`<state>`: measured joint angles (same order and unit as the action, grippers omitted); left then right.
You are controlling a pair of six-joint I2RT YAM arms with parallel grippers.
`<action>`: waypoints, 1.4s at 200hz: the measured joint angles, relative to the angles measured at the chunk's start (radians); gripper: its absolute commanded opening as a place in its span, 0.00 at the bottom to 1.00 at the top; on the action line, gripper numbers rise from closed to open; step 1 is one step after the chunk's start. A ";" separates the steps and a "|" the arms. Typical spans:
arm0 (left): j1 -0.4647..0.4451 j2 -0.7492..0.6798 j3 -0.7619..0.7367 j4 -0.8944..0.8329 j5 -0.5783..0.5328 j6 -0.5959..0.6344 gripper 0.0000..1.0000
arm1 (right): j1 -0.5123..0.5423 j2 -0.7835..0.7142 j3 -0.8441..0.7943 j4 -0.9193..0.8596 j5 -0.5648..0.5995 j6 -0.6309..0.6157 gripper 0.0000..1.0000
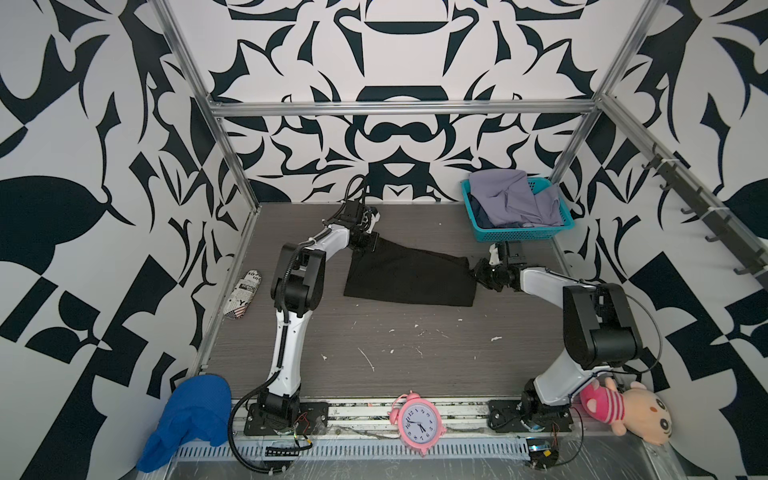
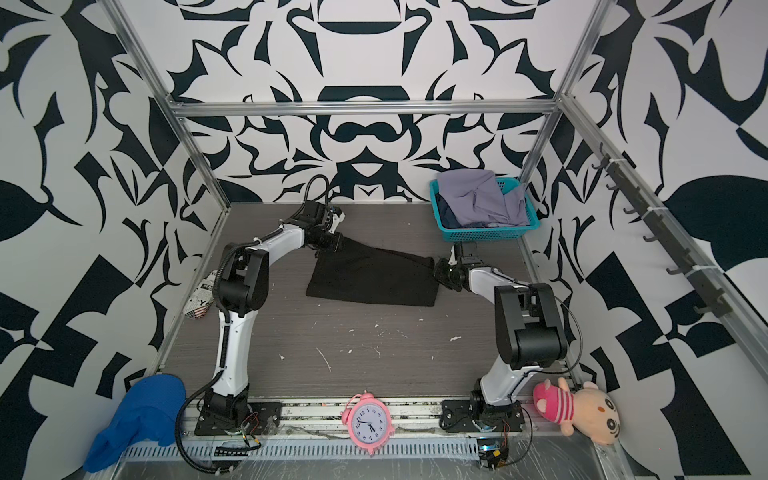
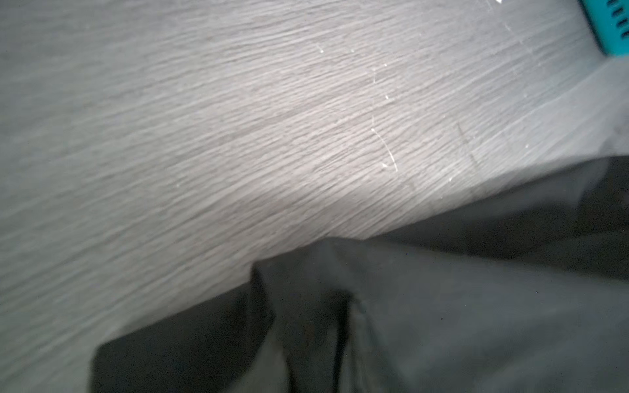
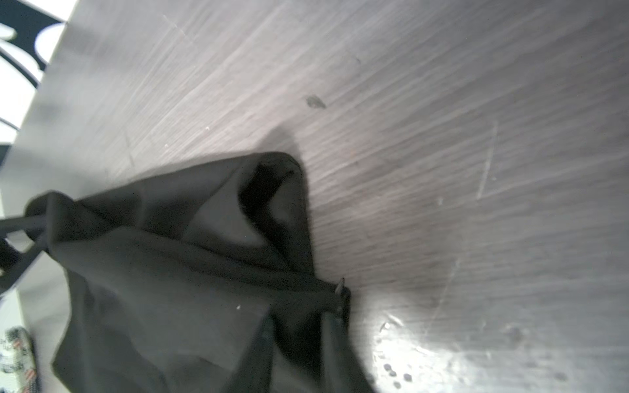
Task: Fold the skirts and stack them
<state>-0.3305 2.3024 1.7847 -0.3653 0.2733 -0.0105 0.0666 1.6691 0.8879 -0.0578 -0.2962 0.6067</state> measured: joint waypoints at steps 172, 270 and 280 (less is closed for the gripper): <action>-0.012 -0.476 -0.310 0.023 -0.191 -0.120 0.00 | 0.003 -0.163 0.029 -0.053 -0.034 -0.006 0.00; 0.020 -0.497 -0.373 0.034 -0.309 -0.136 0.00 | 0.023 -0.037 0.175 -0.037 -0.109 -0.013 0.00; 0.028 -0.475 -0.369 0.045 -0.312 -0.135 0.00 | 0.026 0.008 0.209 -0.041 -0.112 -0.012 0.00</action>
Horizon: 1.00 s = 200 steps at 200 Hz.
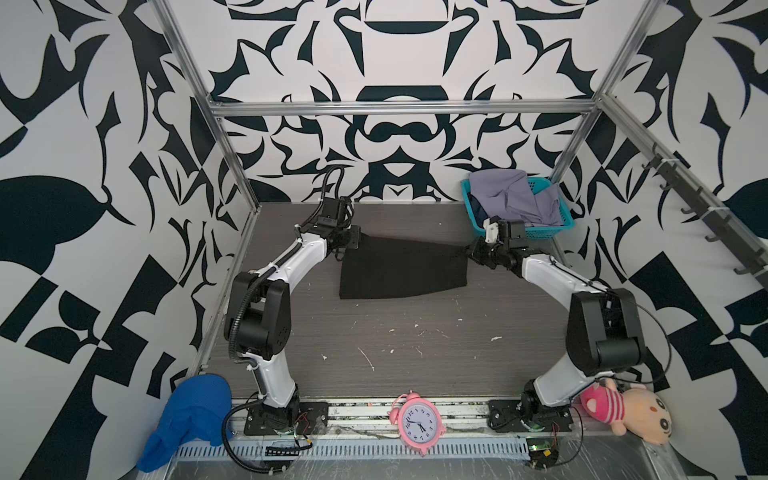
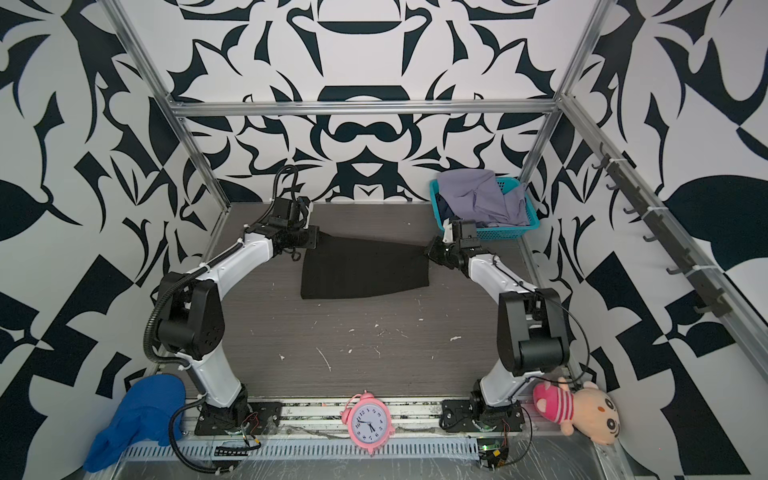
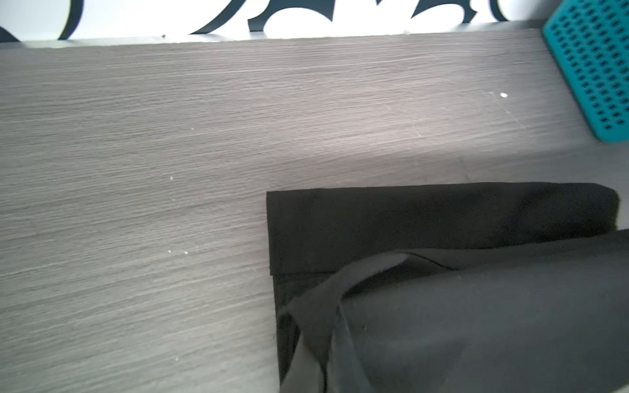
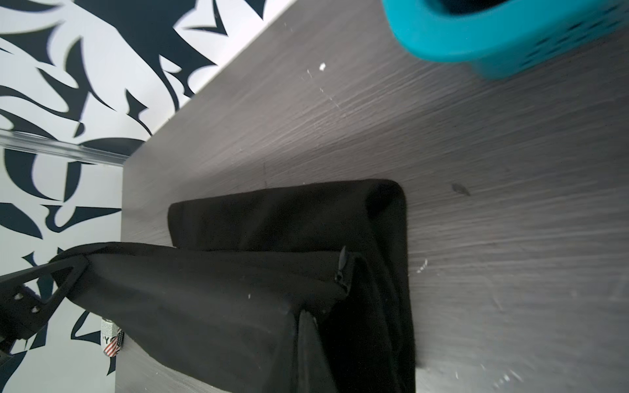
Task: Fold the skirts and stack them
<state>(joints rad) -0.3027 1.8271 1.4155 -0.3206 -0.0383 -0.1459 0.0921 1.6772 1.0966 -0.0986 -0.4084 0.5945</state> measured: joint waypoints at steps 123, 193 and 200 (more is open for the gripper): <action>0.074 0.236 0.199 -0.029 -0.212 0.012 0.72 | -0.001 0.254 0.342 -0.130 0.097 0.032 0.47; -0.067 0.024 -0.102 0.121 -0.124 -0.101 0.44 | 0.212 0.125 0.230 0.007 0.074 -0.053 0.02; -0.068 0.033 -0.128 0.138 -0.109 -0.122 0.43 | 0.216 0.178 0.238 0.022 0.068 -0.053 0.02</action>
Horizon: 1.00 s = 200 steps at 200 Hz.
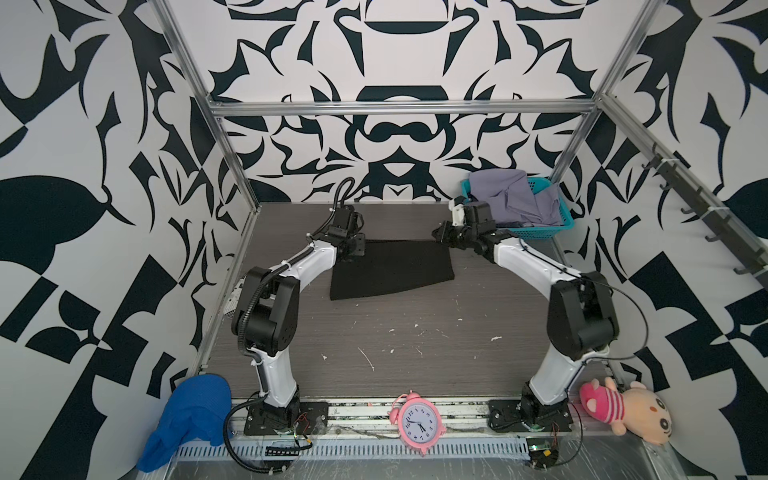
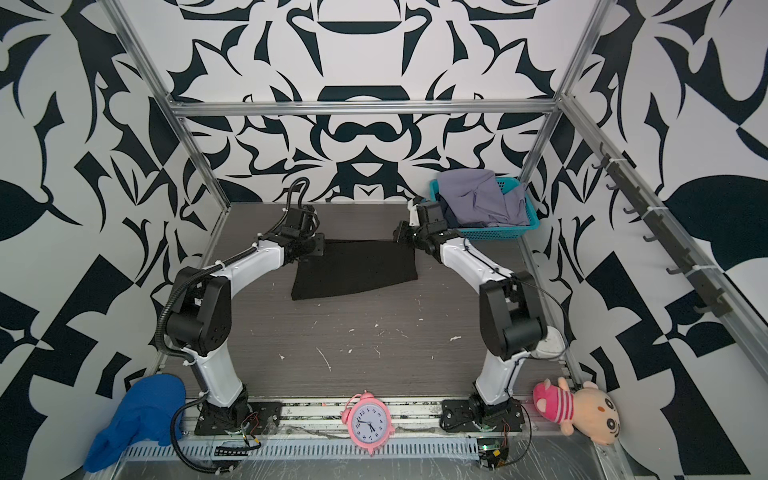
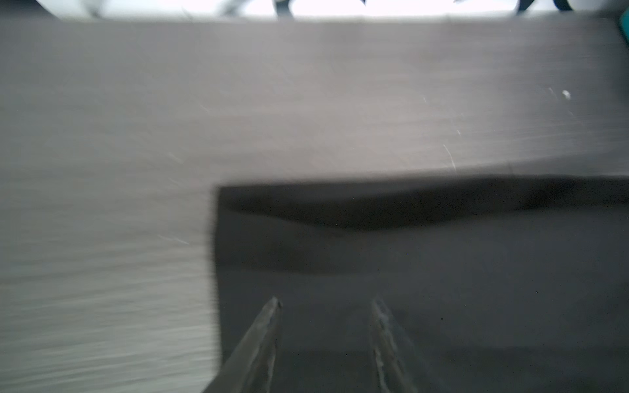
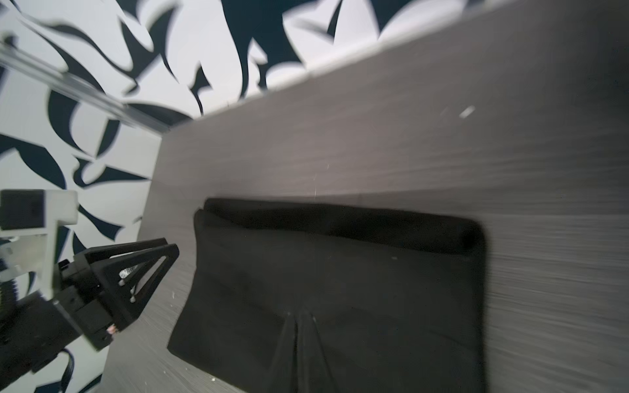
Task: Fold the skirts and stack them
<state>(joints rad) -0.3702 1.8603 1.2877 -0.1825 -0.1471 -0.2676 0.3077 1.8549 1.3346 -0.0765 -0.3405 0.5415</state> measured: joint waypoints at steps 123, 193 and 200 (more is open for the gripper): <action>0.017 0.067 -0.156 0.128 0.014 -0.111 0.42 | -0.044 0.189 -0.176 0.267 -0.004 0.093 0.02; 0.018 -0.068 -0.293 0.069 -0.026 -0.072 0.45 | -0.021 -0.035 -0.440 0.237 0.003 0.138 0.12; 0.018 -0.072 -0.291 0.063 -0.029 -0.064 0.46 | -0.019 -0.056 -0.444 0.212 0.005 0.140 0.19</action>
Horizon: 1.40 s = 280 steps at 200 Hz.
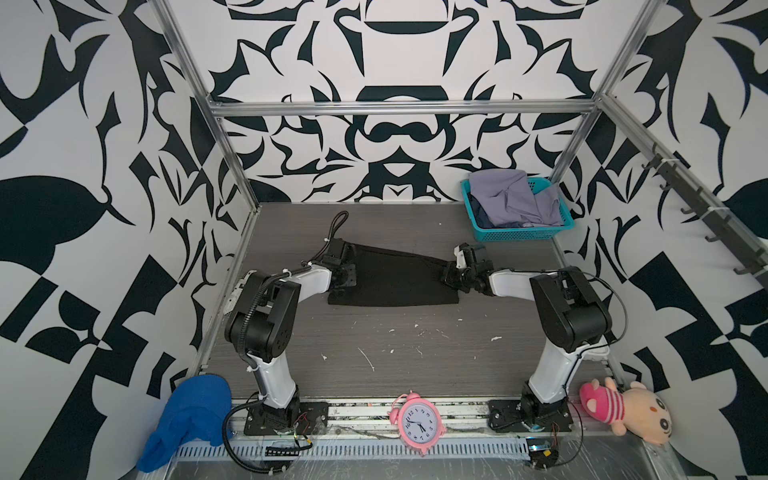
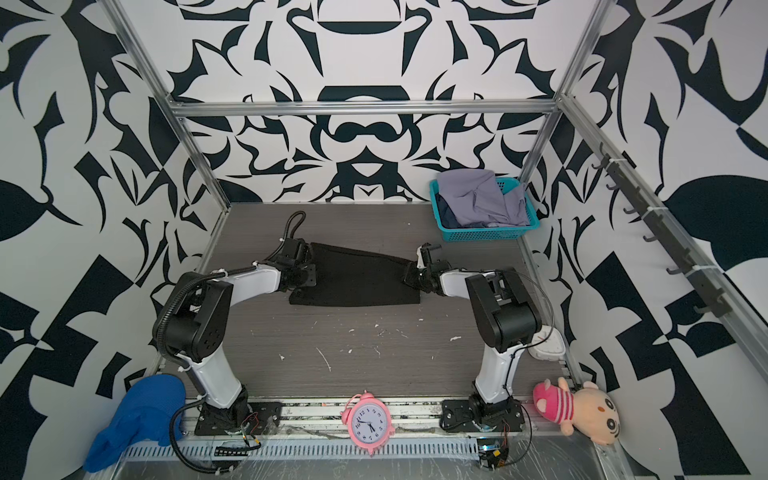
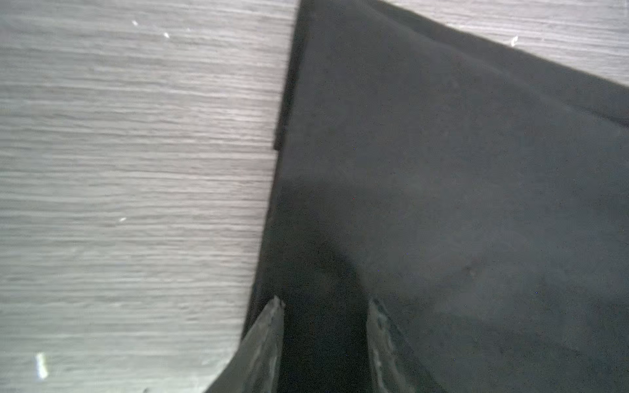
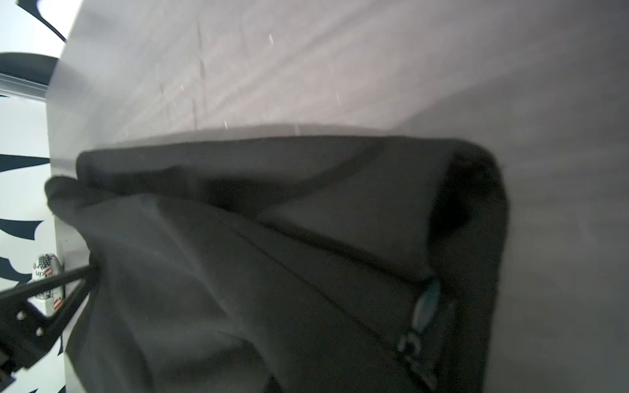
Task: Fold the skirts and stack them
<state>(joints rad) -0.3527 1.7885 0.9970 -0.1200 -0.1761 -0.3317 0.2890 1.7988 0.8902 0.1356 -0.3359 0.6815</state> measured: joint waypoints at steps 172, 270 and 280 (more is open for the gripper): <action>-0.298 0.309 0.360 0.071 0.045 0.128 0.43 | -0.158 -0.088 -0.101 0.021 -0.150 0.003 0.76; -0.295 0.335 0.386 0.100 0.069 0.112 0.42 | -0.158 0.077 -0.158 0.366 -0.339 0.134 0.00; -0.295 0.335 0.386 0.099 0.063 0.113 0.43 | -0.158 0.076 -0.160 0.373 -0.342 0.137 0.00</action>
<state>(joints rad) -0.6479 2.1235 1.3834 -0.0208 -0.1127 -0.2188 0.1307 1.8748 0.7300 0.5083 -0.6781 0.8188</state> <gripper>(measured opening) 0.424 0.061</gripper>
